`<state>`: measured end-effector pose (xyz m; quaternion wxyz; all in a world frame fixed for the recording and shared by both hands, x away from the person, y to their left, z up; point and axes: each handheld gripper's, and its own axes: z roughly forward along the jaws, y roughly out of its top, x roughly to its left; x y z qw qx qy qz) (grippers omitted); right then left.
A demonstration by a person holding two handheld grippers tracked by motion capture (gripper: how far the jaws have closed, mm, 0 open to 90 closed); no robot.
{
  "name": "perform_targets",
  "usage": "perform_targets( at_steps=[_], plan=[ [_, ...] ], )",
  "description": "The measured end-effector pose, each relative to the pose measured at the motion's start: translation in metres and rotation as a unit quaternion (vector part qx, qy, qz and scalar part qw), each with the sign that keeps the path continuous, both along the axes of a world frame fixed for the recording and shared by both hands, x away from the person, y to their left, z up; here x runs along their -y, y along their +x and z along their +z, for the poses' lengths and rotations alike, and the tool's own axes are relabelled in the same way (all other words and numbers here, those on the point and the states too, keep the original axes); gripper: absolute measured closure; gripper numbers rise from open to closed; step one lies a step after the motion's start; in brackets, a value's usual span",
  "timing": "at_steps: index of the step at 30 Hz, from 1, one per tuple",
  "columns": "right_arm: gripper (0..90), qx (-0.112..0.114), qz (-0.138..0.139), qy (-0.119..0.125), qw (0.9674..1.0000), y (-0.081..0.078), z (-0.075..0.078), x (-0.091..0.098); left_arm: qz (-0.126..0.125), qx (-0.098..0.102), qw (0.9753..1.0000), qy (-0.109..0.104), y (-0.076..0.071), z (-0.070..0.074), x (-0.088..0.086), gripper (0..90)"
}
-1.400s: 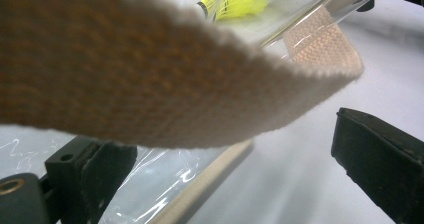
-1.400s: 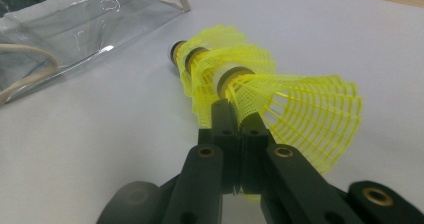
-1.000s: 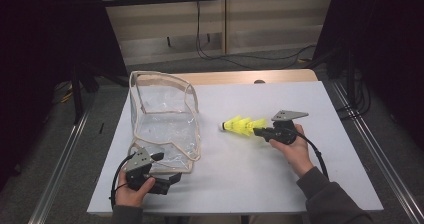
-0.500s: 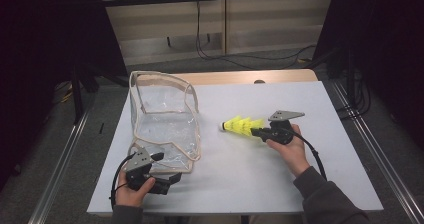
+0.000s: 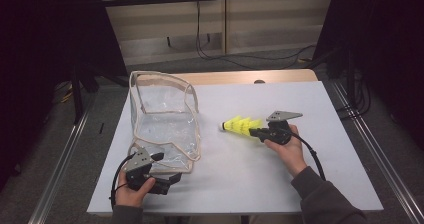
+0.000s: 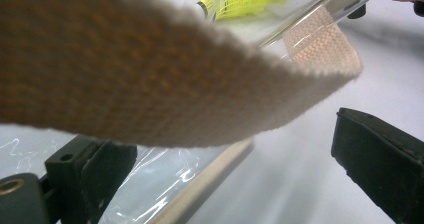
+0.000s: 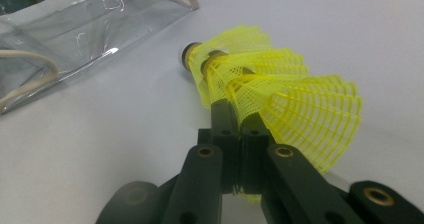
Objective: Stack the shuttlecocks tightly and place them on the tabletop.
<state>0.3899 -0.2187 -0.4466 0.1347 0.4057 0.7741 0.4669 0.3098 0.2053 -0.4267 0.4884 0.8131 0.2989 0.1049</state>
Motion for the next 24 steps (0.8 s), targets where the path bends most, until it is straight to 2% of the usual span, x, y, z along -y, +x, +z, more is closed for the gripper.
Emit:
perform_targets(
  at_steps=[11,18,24],
  plan=[
    [86.5,-0.003,0.002,0.001,1.0,-0.0012,-0.0018,-0.005,0.0,0.0,1.0,0.0,0.0,0.0001,-0.0001,4.4],
    [79.0,-0.008,0.001,-0.005,1.0,-0.0026,-0.0028,-0.0061,0.0,0.0,1.0,-0.001,0.0,0.0,-0.0001,4.3],
    [67.6,-0.006,-0.004,-0.006,1.0,-0.006,0.0004,-0.0049,0.0,0.0,1.0,0.0,-0.0001,0.0,0.0001,4.3]
  ],
)
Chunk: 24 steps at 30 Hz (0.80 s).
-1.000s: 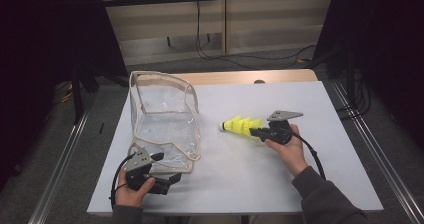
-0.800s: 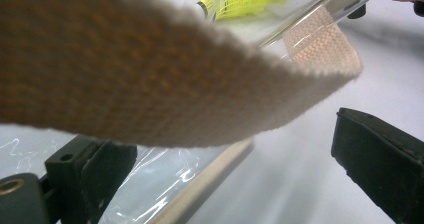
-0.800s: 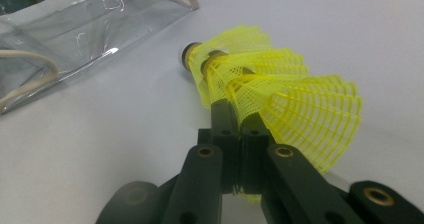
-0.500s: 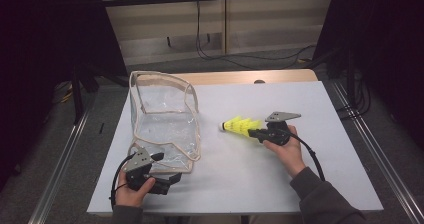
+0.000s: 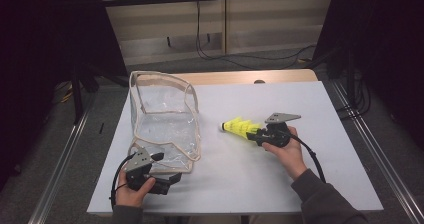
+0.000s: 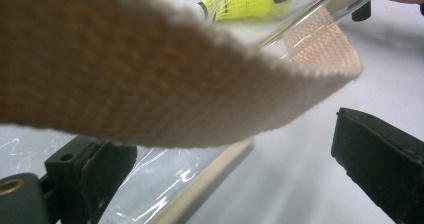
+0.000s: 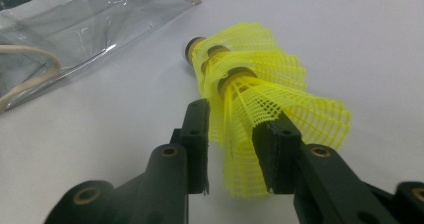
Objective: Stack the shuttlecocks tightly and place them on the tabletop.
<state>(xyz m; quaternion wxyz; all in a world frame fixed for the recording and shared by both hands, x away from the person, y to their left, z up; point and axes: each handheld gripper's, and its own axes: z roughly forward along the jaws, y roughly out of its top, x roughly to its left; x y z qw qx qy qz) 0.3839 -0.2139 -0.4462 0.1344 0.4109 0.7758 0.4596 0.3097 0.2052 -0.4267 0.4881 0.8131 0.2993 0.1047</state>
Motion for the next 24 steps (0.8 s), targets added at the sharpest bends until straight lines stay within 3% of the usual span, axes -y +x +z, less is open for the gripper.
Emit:
perform_targets(
  at_steps=[8,18,24],
  plan=[
    [64.0,-0.003,-0.003,0.001,1.0,-0.007,0.002,0.007,-0.001,0.0,1.0,0.003,0.0,0.0,0.001,4.2],
    [87.2,-0.005,0.02,-0.004,0.9998,-0.012,0.001,0.003,-0.001,-0.001,1.0,0.0,0.0,0.0,0.001,4.2],
    [88.9,0.004,0.014,0.004,0.9999,-0.011,0.002,0.001,-0.001,-0.001,1.0,0.001,0.0,0.0,0.001,4.2]
  ],
)
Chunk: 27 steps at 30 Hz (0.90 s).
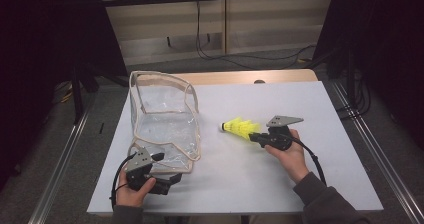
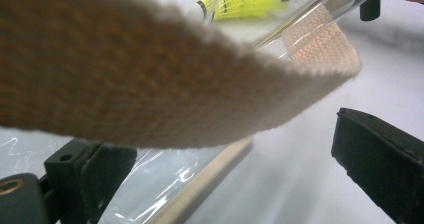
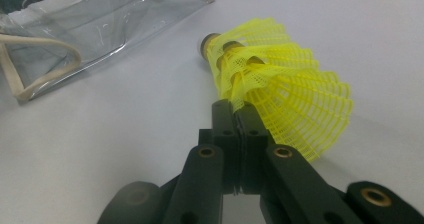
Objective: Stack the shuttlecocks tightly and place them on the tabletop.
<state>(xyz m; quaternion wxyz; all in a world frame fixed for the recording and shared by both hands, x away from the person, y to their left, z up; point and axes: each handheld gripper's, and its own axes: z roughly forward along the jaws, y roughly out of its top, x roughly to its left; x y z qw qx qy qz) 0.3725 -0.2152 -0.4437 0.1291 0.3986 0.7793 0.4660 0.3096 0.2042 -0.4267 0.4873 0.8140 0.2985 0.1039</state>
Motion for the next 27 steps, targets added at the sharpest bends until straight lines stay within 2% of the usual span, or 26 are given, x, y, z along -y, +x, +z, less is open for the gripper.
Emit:
perform_targets(
  at_steps=[12,16,24,27],
  plan=[
    [84.7,-0.006,0.009,-0.015,0.9998,0.0009,-0.0055,-0.0047,0.0,-0.001,1.0,-0.001,0.0001,-0.0001,0.0,4.2],
    [79.2,-0.004,0.008,-0.02,0.9998,0.0011,-0.0061,-0.0054,0.0,-0.001,1.0,-0.001,0.0002,0.0,-0.0002,4.2],
    [61.2,0.0,-0.004,-0.019,0.9998,0.0013,-0.0054,-0.0043,0.0,-0.001,1.0,0.001,0.0003,0.0002,-0.0003,4.2],
    [58.5,0.003,-0.005,-0.015,0.9999,0.0019,-0.0049,-0.0046,0.0,-0.001,1.0,0.0,0.0003,0.0001,-0.0002,4.2]
  ],
)
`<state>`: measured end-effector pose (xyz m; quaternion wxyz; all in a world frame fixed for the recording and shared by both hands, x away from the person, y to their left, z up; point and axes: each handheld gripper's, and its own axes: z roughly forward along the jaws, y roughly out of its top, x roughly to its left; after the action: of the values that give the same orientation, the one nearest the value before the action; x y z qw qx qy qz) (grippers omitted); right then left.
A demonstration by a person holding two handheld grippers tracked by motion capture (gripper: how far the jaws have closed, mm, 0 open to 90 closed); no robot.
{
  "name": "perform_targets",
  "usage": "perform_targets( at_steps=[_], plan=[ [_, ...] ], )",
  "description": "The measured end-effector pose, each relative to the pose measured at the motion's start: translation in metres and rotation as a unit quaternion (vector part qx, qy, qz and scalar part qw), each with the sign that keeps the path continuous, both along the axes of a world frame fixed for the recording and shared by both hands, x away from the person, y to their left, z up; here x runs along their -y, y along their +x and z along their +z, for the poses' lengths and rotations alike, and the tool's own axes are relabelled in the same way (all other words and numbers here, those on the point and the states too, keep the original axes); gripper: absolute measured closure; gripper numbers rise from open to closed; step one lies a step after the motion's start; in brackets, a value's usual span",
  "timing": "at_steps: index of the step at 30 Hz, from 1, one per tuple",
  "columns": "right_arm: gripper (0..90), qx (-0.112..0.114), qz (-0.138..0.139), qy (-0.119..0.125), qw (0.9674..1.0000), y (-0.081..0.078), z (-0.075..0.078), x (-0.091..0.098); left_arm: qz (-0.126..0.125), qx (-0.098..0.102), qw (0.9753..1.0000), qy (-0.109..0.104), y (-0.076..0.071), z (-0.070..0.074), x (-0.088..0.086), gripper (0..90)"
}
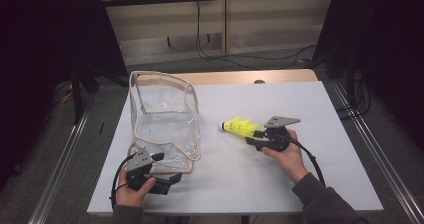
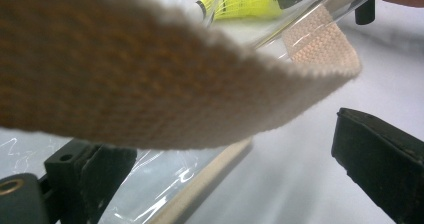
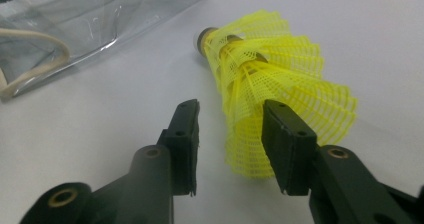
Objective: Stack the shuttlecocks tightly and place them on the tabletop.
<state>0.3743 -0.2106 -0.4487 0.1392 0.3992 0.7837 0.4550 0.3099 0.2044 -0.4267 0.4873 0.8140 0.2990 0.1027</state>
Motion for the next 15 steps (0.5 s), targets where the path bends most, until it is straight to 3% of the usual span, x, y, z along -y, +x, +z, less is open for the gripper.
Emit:
perform_targets(
  at_steps=[15],
  plan=[
    [35.6,-0.016,-0.029,0.011,0.9994,0.009,0.001,-0.015,0.0,0.0,1.0,-0.003,0.0,0.0,-0.001,4.2]
  ],
)
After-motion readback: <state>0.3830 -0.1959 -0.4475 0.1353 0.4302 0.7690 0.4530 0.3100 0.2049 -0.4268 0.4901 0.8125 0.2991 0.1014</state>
